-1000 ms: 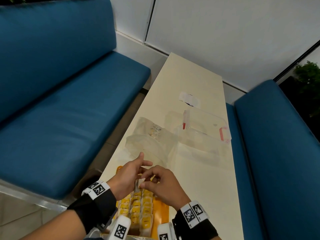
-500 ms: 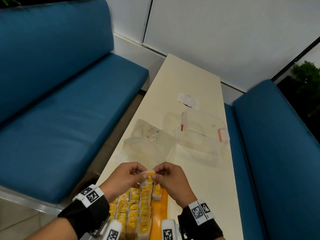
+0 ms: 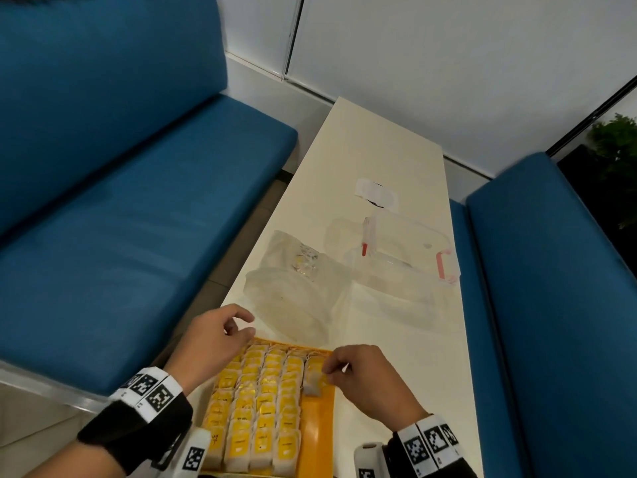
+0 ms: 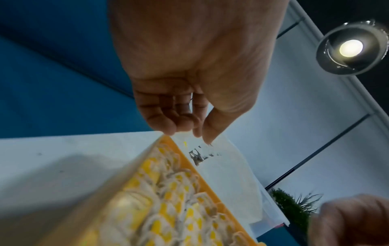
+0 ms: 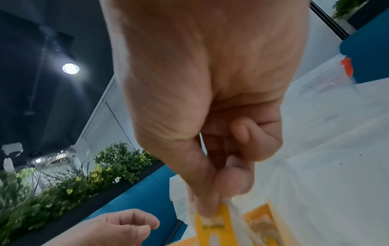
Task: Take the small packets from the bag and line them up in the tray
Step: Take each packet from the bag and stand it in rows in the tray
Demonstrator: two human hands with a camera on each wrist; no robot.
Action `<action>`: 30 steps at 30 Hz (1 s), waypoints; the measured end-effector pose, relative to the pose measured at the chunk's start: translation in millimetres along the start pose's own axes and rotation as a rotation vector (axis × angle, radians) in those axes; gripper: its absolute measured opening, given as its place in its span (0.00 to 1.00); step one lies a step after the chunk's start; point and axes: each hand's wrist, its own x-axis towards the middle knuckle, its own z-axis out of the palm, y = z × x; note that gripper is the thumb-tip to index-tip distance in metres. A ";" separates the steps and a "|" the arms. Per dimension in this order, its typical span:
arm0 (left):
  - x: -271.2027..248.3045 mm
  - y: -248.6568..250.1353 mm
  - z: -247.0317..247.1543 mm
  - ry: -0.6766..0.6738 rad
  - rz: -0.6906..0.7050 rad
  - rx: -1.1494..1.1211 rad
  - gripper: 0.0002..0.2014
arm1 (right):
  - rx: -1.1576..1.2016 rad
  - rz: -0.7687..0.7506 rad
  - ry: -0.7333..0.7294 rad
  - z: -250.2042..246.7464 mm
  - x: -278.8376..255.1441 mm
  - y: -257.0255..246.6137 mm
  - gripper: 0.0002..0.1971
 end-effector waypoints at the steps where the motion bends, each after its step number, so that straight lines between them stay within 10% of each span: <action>1: -1.0 -4.2 -2.7 0.006 -0.021 0.029 0.07 | -0.039 -0.003 -0.060 1.0 -2.1 1.7 0.13; 8: -6.8 -24.2 -6.9 -0.048 -0.062 0.162 0.12 | -0.282 -0.012 -0.333 20.4 7.1 0.5 0.13; 25: 0.6 -28.5 -11.3 -0.071 -0.087 0.119 0.12 | -0.443 0.027 0.102 37.2 25.4 8.4 0.13; 30: 41.1 -2.5 -21.6 -0.015 -0.024 0.156 0.24 | -0.207 0.146 0.330 9.8 37.5 -8.9 0.30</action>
